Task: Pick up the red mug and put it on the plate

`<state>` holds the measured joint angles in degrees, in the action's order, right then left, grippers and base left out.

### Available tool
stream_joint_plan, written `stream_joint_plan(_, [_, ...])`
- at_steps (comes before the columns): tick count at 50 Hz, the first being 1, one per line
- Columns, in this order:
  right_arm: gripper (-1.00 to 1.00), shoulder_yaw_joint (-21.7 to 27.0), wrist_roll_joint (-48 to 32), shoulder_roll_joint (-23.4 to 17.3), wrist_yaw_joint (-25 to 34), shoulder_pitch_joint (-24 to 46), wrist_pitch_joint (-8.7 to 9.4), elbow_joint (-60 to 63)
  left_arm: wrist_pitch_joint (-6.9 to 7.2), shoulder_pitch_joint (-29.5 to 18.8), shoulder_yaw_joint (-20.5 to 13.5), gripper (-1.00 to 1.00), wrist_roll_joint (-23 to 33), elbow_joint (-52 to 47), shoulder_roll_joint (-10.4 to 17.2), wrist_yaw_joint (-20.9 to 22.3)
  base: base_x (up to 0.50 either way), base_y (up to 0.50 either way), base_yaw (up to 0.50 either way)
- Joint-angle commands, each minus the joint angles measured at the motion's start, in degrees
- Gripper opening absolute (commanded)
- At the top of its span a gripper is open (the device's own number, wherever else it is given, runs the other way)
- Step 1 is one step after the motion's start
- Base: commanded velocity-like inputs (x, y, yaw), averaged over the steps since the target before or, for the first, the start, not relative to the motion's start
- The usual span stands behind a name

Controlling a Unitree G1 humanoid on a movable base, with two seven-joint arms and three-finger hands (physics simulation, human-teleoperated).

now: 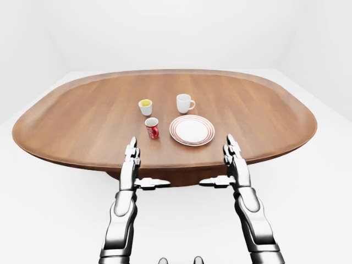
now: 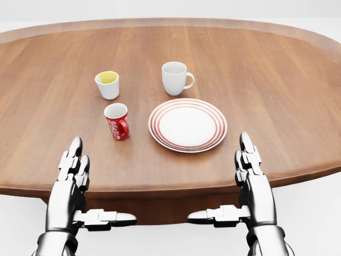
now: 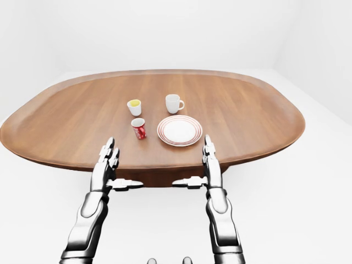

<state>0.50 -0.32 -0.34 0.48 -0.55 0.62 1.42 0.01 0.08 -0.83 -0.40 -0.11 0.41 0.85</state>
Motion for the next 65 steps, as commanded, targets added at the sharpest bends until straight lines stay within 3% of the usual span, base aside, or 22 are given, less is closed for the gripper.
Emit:
stream_joint_plan(1, [1.00, 0.8, -1.2, -0.4, 0.4, -1.1, 1.01, 2.5, 0.08, 0.4, -1.2, 1.00, -0.5, -0.6, 0.6, 1.3, 0.00, 0.00, 0.00])
stream_joint_plan(15, [1.00, 0.5, -1.1, -0.4, 1.0, -1.0, -0.14, 1.6, 0.56, 1.0, -1.2, 1.00, -0.6, -2.1, 0.6, 1.5, 0.00, 0.00, 0.00])
stream_joint_plan(65, [1.00, 0.3, -2.4, -0.5, 1.8, -1.7, -0.02, 2.0, 2.21, 2.3, -0.9, 1.00, -0.8, -5.9, 0.4, 1.9, 0.00, 0.07, 0.00])
